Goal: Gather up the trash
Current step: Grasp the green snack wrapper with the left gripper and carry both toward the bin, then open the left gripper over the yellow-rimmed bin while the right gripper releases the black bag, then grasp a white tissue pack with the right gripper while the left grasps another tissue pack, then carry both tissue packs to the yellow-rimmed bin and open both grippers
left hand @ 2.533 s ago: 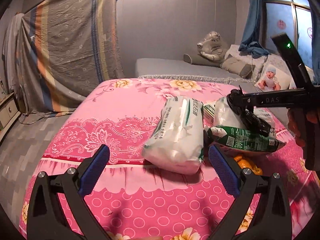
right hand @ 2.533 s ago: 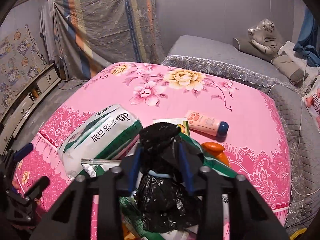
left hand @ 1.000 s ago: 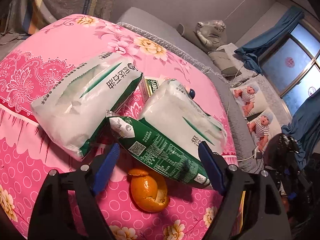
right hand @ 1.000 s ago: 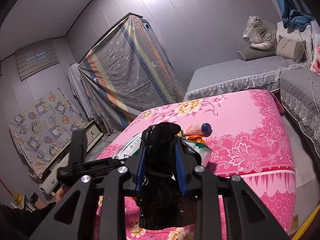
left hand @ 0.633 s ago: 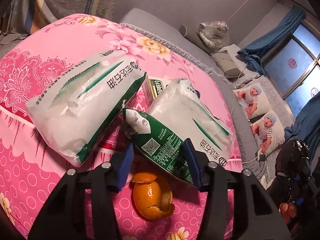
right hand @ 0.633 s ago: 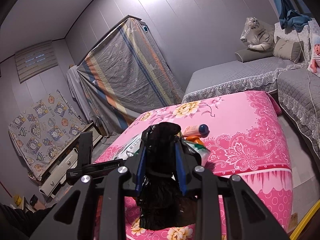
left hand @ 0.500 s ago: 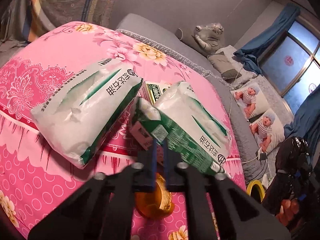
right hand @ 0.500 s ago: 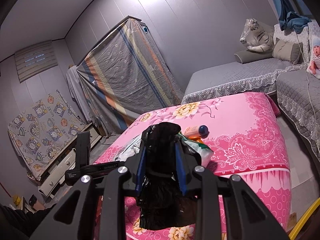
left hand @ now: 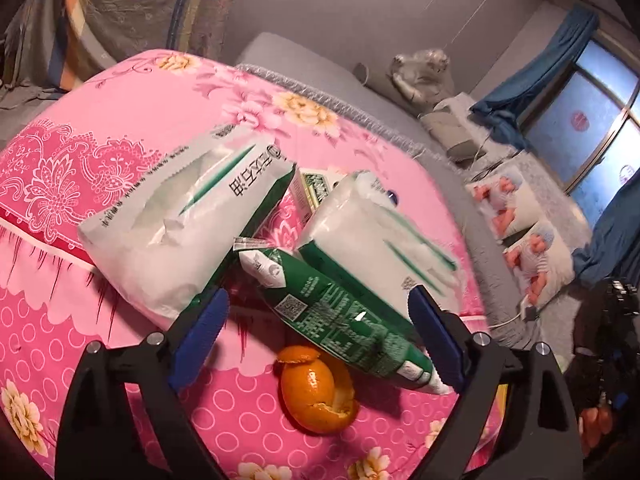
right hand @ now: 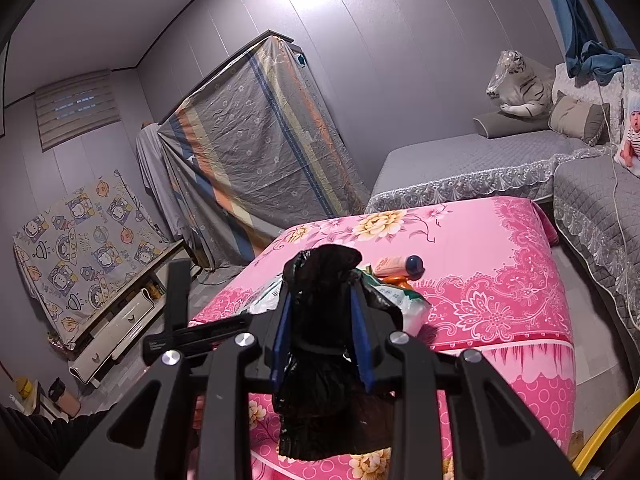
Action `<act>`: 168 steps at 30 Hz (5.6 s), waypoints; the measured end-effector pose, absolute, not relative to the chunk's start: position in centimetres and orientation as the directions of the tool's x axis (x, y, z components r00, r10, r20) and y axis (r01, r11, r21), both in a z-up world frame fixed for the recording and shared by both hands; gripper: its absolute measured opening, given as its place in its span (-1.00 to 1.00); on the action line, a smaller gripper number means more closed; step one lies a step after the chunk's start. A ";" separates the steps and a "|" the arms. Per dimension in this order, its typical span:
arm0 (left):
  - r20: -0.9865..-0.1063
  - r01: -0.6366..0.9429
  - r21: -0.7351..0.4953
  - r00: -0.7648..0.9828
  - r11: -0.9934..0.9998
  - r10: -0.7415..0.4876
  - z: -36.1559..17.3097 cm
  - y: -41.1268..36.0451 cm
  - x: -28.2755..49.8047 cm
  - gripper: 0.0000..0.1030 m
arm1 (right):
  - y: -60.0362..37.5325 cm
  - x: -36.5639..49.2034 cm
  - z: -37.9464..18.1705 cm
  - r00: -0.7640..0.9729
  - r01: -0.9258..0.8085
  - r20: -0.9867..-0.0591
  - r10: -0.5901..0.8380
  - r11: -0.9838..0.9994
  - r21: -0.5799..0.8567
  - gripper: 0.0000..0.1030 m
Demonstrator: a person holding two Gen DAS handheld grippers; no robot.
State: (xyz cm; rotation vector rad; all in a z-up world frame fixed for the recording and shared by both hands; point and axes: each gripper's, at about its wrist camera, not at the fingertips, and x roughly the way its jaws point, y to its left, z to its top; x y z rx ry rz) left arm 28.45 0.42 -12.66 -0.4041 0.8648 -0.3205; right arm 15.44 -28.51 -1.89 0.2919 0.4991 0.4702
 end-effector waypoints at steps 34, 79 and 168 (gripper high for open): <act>-0.340 0.435 -0.352 0.766 0.829 -0.546 0.3 -2.5 15.2 -0.39 | -32.1 8.1 2.2 0.860 -0.303 -0.315 0.401 0.899 0.318 -0.49; -0.504 0.851 -0.106 0.400 0.515 -0.765 -4.9 -37.6 9.2 -0.15 | -56.7 -3.0 -12.9 0.775 0.517 -0.582 -0.246 0.777 0.361 -0.14; -0.710 0.208 0.064 0.697 0.976 -0.102 -15.1 2.8 34.6 0.85 | -21.7 24.7 -5.6 0.620 -0.475 -0.669 0.410 0.875 0.095 -0.23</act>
